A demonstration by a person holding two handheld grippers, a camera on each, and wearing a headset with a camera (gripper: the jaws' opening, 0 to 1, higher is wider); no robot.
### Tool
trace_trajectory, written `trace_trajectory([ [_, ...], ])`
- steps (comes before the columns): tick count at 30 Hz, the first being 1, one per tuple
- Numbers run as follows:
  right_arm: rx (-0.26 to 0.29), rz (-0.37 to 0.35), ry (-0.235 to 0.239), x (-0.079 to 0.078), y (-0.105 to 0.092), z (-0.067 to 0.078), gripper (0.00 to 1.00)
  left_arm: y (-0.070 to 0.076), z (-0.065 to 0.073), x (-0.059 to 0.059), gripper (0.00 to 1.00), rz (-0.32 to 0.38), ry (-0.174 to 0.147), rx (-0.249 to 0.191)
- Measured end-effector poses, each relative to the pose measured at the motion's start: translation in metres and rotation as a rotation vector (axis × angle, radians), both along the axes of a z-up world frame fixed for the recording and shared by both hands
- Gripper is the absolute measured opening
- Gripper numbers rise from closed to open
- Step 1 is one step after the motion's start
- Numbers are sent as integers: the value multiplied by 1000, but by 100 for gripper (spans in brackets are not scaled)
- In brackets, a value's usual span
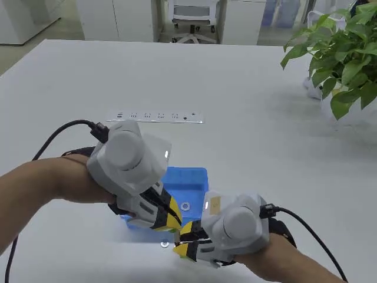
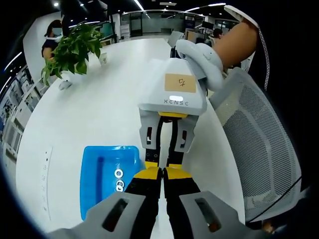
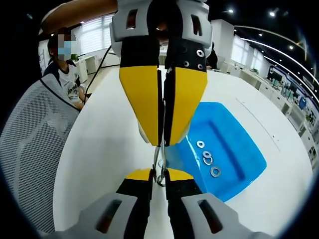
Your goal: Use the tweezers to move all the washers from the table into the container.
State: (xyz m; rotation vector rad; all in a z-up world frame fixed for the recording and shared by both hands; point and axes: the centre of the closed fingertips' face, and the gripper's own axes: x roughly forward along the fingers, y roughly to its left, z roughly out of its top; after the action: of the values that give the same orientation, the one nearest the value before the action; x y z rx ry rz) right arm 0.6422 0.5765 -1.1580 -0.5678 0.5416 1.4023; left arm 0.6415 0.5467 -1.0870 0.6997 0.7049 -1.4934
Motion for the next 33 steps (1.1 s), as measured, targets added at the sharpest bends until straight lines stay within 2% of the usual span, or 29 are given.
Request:
trace_trajectory([
  [17, -10, -5, 9, -3, -2, 2, 10, 0, 2, -4, 5, -14, -11, 11],
  [33, 2, -8, -4, -5, 1, 26, 10, 2, 26, -7, 5, -20, -26, -2],
])
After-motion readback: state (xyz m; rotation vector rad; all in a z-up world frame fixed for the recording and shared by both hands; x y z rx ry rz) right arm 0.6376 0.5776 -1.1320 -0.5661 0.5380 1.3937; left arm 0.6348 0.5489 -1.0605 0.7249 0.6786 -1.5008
